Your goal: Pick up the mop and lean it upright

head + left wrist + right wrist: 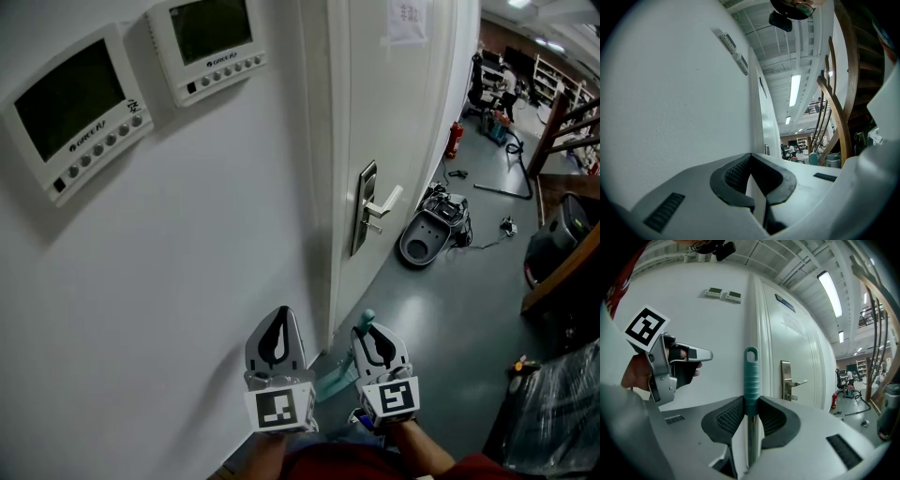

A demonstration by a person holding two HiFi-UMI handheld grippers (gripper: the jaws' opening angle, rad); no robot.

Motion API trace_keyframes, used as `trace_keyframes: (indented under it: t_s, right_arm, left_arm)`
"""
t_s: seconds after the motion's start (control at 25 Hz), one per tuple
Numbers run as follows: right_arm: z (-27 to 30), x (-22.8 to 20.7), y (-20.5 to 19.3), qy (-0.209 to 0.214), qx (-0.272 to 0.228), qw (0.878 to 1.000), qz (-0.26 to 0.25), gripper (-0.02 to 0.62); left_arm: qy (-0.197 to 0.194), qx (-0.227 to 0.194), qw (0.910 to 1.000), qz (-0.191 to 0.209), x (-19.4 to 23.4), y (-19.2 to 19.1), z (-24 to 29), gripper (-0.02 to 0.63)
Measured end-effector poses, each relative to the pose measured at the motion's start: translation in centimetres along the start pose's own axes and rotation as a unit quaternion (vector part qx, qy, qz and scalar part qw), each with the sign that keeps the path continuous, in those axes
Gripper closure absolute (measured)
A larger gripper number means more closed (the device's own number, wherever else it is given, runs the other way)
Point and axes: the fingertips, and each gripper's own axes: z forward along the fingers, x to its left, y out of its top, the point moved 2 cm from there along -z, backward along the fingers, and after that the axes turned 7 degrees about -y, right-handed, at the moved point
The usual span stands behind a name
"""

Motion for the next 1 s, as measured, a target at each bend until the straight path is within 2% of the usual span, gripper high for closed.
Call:
trace_keyframes:
  t_s: [0.2, 0.6, 1.0]
  right_arm:
    - [0.5, 0.2, -1.3, -0.004, 0.027, 1.000, -0.003, 0.489]
    - [1.0, 0.4, -5.8, 0.011, 0.045, 0.999, -0.011, 0.489]
    - [1.1, 0.5, -7.0, 0.007, 0.082, 0.997, -0.012, 0.489]
  left_arm:
    - [-0.001, -0.009, 0.9999, -0.009, -0.1, 0.2, 0.2, 0.592]
    - [0.003, 0.000, 1.0000, 0.000, 0.1, -0.2, 0.4, 0.592]
    - [0.006, 0.000, 1.0000, 0.001, 0.4, -0.3, 0.5, 0.593]
